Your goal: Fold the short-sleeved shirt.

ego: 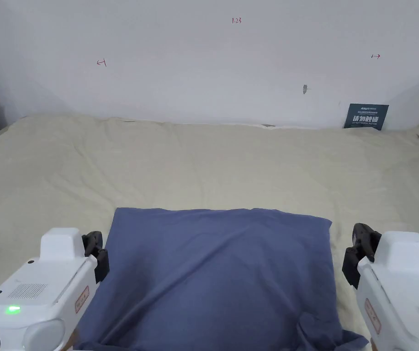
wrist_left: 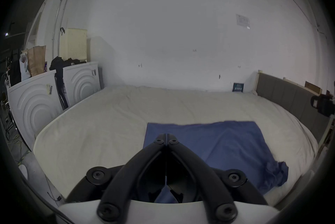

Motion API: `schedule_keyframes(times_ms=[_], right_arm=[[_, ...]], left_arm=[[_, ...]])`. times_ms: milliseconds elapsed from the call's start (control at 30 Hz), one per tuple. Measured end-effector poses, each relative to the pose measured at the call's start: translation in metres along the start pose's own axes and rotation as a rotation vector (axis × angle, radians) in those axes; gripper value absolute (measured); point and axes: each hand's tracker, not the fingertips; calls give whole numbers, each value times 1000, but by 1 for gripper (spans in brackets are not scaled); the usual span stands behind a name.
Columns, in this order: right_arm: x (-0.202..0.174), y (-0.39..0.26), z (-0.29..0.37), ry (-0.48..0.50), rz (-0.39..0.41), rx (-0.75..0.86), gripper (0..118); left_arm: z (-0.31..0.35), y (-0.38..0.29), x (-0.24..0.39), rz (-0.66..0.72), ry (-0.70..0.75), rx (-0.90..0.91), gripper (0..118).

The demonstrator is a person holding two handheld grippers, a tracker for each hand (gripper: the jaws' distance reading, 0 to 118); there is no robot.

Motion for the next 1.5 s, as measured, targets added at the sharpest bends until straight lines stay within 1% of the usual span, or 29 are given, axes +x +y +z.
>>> schedule_keyframes(times_ms=[100, 167, 200, 233, 267, 300, 333, 367, 400, 567, 633, 700, 733, 767, 800, 833, 867, 900, 933, 1033, 1067, 1100, 1200, 1233, 1267, 1367, 1433, 1467, 1500], right_arm=[[-1, -1, 4, -1, -7, -11, 1], [-1, -2, 5, 0, -7, -23, 1], [0, -3, 5, 2, -9, -27, 1], [0, -5, 5, 2, -10, -33, 1], [0, -6, 5, 2, -12, -38, 1], [-1, -7, 5, 2, -13, -42, 1], [-1, -8, 5, 2, -12, -49, 1], [-1, -9, 5, 4, -9, -56, 1], [-2, -10, 4, 4, -6, -64, 1], [1, -21, -3, 7, -16, -94, 1], [3, -24, -4, 10, -17, -107, 1], [6, -28, -6, 8, -13, -117, 1], [8, -30, -7, 7, -10, -122, 1], [10, -32, -7, 3, -10, -127, 1], [12, -34, -7, 1, -12, -132, 1], [13, -37, -8, -2, -16, -140, 1], [16, -39, -8, -6, -21, -148, 1], [18, -41, -8, -9, -24, -155, 1], [20, -43, -8, -14, -26, -163, 2], [30, -61, -9, -31, -47, -231, 2], [35, -70, -10, -45, -64, -257, 6], [35, -77, -10, -50, -79, -282, 23], [42, -115, -18, -46, -113, -447, 90], [40, -127, -20, -39, -126, -493, 102], [40, -140, -22, -30, -127, -539, 106], [35, -169, -27, -39, -111, -637, 106], [33, -187, -31, -29, -126, -676, 104], [33, -192, -33, -17, -137, -687, 98], [22, -182, -26, -11, -142, -687, 84]], left_arm=[[-4, -17, -13, -2, 5, -97, 0], [-5, -31, -27, 40, -6, -162, 1], [-6, -38, -33, 59, -5, -193, 7], [-5, -46, -40, 77, 9, -222, 17], [-7, -53, -46, 80, 15, -263, 35], [-8, -61, -51, 88, 26, -291, 69], [-11, -69, -57, 99, 35, -329, 93], [-13, -77, -62, 107, 36, -383, 109], [-15, -84, -66, 118, 44, -408, 117], [-31, -118, -75, 117, 125, -499, 113], [-38, -129, -76, 124, 122, -512, 97], [-43, -137, -77, 133, 112, -532, 72], [-47, -141, -76, 134, 109, -542, 72], [-48, -145, -74, 134, 102, -549, 69], [-48, -148, -73, 136, 94, -554, 62], [-49, -151, -72, 139, 76, -558, 50], [-48, -151, -70, 148, 53, -555, 34], [-46, -153, -70, 164, 29, -545, 10], [-45, -153, -69, 163, 33, -540, 4], [-42, -148, -61, 134, 57, -523, 4], [-41, -146, -61, 136, 57, -517, 4], [-39, -144, -62, 140, 53, -511, 4], [-36, -138, -64, 155, 42, -497, 4], [-35, -136, -64, 150, 40, -492, 4], [-35, -134, -63, 145, 37, -490, 4], [-35, -132, -64, 137, 32, -480, 4], [-35, -130, -63, 131, 31, -476, 4], [-35, -129, -62, 128, 31, -474, 4], [-35, -129, -62, 127, 31, -474, 4]])
